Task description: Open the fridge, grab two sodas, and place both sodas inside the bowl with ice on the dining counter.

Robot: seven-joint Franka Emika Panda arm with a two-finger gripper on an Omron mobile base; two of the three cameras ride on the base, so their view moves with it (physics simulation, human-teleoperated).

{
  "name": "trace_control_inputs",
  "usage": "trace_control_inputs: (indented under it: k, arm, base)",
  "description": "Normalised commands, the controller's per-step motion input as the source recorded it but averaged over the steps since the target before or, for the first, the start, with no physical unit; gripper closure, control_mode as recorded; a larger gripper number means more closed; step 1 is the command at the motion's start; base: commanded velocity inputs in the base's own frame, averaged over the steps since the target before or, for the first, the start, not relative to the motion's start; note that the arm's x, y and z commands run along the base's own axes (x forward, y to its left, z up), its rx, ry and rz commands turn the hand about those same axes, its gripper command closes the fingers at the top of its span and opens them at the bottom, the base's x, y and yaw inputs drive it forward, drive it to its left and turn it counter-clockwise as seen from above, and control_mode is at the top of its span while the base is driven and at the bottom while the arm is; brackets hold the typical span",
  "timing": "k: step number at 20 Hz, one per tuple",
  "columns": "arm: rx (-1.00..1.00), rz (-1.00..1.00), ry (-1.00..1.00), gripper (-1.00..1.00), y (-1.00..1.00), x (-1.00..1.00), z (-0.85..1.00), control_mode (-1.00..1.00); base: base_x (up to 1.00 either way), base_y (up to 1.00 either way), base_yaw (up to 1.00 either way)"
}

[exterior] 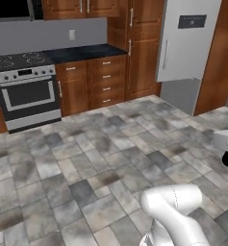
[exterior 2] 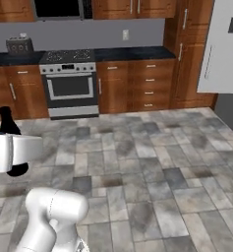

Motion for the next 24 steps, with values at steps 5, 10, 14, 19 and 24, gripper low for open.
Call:
trace_control_inputs:
  k: [5,10,14,19,24]
  arm:
    - [0.00,0.00,0.00,1.00,0.00,0.00,0.00,1.00]
    - [0.00,0.00,0.00,1.00,0.00,0.00,0.00,1.00]
    - [0.00,0.00,0.00,1.00,0.00,0.00,0.00,1.00]
    - [0.00,0.00,0.00,1.00,0.00,0.00,0.00,1.00]
    - [0.00,0.00,0.00,1.00,0.00,0.00,0.00,1.00]
  base:
    - [-1.00,0.55,0.14]
    - [-1.00,0.61,0.14]
    - [-1.00,0.61,0.14]
    - [-1.00,0.62,0.14]
    - [-0.99,0.69,0.13]
